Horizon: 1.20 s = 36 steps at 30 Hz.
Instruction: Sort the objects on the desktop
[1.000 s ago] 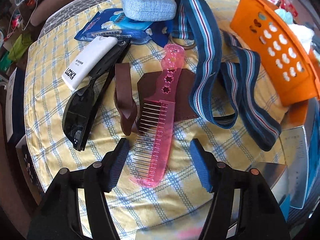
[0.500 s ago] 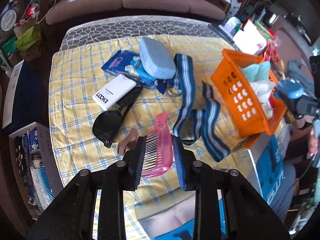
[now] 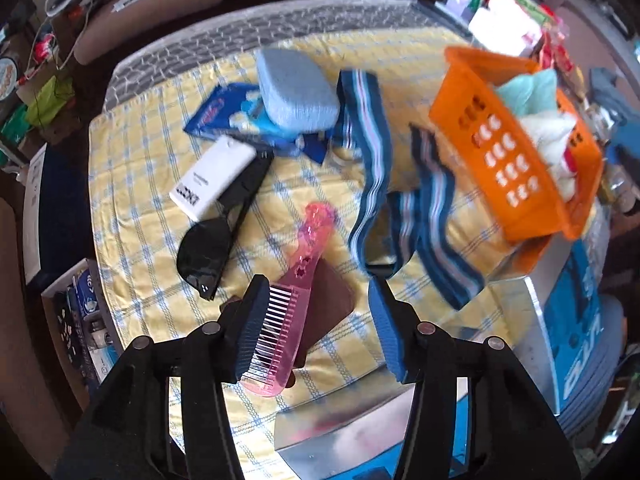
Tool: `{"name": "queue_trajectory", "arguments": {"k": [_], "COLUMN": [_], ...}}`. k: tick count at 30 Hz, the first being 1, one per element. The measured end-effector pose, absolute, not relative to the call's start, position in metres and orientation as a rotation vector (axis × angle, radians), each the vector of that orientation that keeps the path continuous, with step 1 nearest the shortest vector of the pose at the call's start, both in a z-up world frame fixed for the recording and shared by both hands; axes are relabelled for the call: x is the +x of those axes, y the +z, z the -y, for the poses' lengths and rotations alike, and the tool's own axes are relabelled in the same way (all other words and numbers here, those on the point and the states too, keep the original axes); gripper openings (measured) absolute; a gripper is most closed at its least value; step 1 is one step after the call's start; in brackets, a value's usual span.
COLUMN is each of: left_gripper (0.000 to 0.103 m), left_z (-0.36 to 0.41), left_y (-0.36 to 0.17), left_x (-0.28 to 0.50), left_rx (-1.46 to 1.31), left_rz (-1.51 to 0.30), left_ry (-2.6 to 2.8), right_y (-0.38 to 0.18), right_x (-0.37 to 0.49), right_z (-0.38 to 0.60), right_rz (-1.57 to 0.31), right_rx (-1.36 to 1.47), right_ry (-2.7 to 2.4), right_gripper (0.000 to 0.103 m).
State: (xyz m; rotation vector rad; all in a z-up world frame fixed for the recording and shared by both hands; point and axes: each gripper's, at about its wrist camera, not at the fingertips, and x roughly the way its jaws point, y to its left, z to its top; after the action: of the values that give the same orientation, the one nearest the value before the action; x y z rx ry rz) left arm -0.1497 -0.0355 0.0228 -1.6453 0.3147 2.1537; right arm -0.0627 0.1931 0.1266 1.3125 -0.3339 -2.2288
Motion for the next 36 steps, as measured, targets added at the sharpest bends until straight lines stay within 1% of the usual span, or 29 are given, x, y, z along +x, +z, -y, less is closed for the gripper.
{"name": "queue_trajectory", "arguments": {"k": [4, 7, 9, 10, 11, 15, 18, 19, 20, 24, 28, 30, 32, 33, 36], "left_gripper": [0.053, 0.053, 0.047, 0.039, 0.032, 0.03, 0.029, 0.026, 0.02, 0.019, 0.019, 0.024, 0.047, 0.05, 0.051], "left_z": [0.035, 0.042, 0.044, 0.046, 0.048, 0.06, 0.064, 0.065, 0.066, 0.058, 0.049, 0.047, 0.054, 0.06, 0.071], "left_y": [-0.025, -0.038, -0.038, -0.037, -0.033, -0.002, 0.023, 0.032, 0.04, 0.071, 0.072, 0.064, 0.046, 0.037, 0.019], "left_x": [-0.148, -0.149, -0.15, -0.15, -0.15, -0.148, -0.146, -0.145, -0.143, -0.148, -0.15, -0.145, -0.142, -0.141, -0.133], "left_rx": [-1.739, -1.75, -1.745, -1.74, -1.726, -1.621, -1.579, -1.563, -1.549, -1.504, -1.528, -1.544, -1.603, -1.63, -1.654], "left_rz": [-0.451, -0.429, -0.393, -0.388, -0.37, -0.219, -0.165, -0.152, -0.134, -0.133, -0.183, -0.252, -0.263, -0.254, -0.179], "left_ry": [2.109, 2.089, 2.081, 2.096, 2.112, 2.183, 2.204, 2.212, 2.209, 2.242, 2.227, 2.233, 2.238, 2.234, 2.196], "right_y": [0.115, 0.108, 0.102, 0.1, 0.098, 0.092, 0.093, 0.094, 0.096, 0.106, 0.115, 0.118, 0.118, 0.117, 0.114], "right_x": [-0.067, -0.072, -0.075, -0.077, -0.078, -0.081, -0.081, -0.08, -0.08, -0.078, -0.072, -0.068, -0.065, -0.064, -0.064], "right_z": [-0.186, -0.18, -0.177, -0.176, -0.175, -0.172, -0.171, -0.172, -0.172, -0.18, -0.187, -0.187, -0.187, -0.187, -0.187], "right_rz": [0.309, 0.299, 0.296, 0.298, 0.3, 0.303, 0.303, 0.306, 0.309, 0.323, 0.327, 0.32, 0.318, 0.317, 0.318], "right_rx": [1.345, 1.358, 1.366, 1.37, 1.373, 1.382, 1.382, 1.377, 1.372, 1.348, 1.332, 1.329, 1.329, 1.331, 1.336], "right_ry": [-2.208, -2.191, -2.183, -2.179, -2.175, -2.166, -2.167, -2.169, -2.173, -2.196, -2.211, -2.213, -2.211, -2.208, -2.204], "right_gripper": [0.092, 0.092, 0.092, 0.092, 0.092, 0.092, 0.092, 0.092, 0.092, 0.092, 0.092, 0.092, 0.092, 0.092, 0.092]}}
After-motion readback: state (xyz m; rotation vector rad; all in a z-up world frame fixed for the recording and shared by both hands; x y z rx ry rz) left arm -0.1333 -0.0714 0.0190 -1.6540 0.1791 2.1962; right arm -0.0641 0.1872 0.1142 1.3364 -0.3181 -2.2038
